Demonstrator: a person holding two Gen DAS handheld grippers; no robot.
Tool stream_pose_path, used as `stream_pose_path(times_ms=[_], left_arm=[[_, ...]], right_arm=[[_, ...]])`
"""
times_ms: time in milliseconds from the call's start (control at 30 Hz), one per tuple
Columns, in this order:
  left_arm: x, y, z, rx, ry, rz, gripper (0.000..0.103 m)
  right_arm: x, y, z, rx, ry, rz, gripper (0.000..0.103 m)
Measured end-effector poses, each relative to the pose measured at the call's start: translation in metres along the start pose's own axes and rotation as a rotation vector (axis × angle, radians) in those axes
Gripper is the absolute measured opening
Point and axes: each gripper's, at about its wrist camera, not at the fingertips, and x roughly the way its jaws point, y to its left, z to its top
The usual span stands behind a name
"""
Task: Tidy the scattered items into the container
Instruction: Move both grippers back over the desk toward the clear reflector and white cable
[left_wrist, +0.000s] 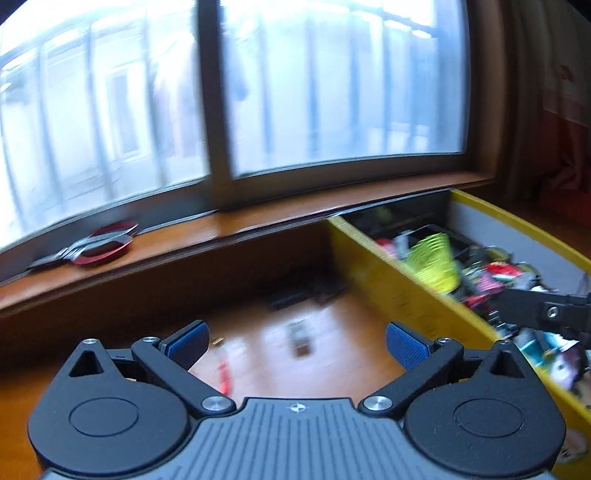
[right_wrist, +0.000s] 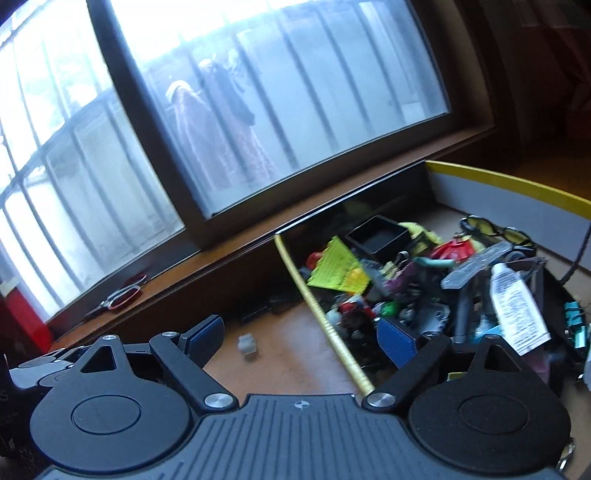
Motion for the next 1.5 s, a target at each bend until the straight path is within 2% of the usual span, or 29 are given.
stream_pose_path(times_ms=[200, 300, 433, 500, 600, 667, 800, 1033, 1167, 1367, 1433, 1500], left_arm=[[-0.004, 0.077, -0.036, -0.114, 0.065, 0.156, 0.103], [-0.005, 0.111, -0.056, -0.15, 0.083, 0.189, 0.102], [-0.003, 0.144, -0.08, -0.122, 0.097, 0.158, 0.098], [-0.001, 0.151, -0.088, -0.074, 0.104, 0.112, 0.097], [0.003, 0.156, -0.096, -0.008, 0.11, 0.029, 0.092], [0.004, 0.153, -0.101, 0.025, 0.127, -0.016, 0.087], [0.012, 0.151, -0.107, 0.074, 0.15, -0.06, 0.087], [0.033, 0.157, -0.11, 0.052, 0.219, -0.087, 0.09], [0.026, 0.156, -0.111, 0.041, 0.239, -0.16, 0.089], [0.0, 0.128, -0.123, 0.068, 0.237, -0.327, 0.089], [-0.008, 0.122, -0.125, 0.074, 0.229, -0.313, 0.089], [-0.017, 0.125, -0.126, 0.067, 0.217, -0.276, 0.09]], right_arm=[[0.03, 0.056, -0.023, -0.08, 0.132, 0.1, 0.094], [0.044, 0.082, -0.04, -0.114, 0.225, 0.14, 0.095], [0.065, 0.115, -0.068, -0.183, 0.392, 0.168, 0.095], [0.071, 0.128, -0.081, -0.22, 0.459, 0.184, 0.094], [0.073, 0.14, -0.096, -0.258, 0.512, 0.205, 0.094], [0.074, 0.145, -0.102, -0.276, 0.532, 0.199, 0.092], [0.076, 0.148, -0.105, -0.28, 0.554, 0.181, 0.09], [0.072, 0.143, -0.103, -0.257, 0.539, 0.142, 0.09], [0.072, 0.14, -0.1, -0.25, 0.523, 0.13, 0.09], [0.078, 0.144, -0.096, -0.244, 0.494, 0.141, 0.09], [0.082, 0.152, -0.096, -0.259, 0.491, 0.164, 0.089], [0.087, 0.164, -0.096, -0.283, 0.48, 0.205, 0.083]])
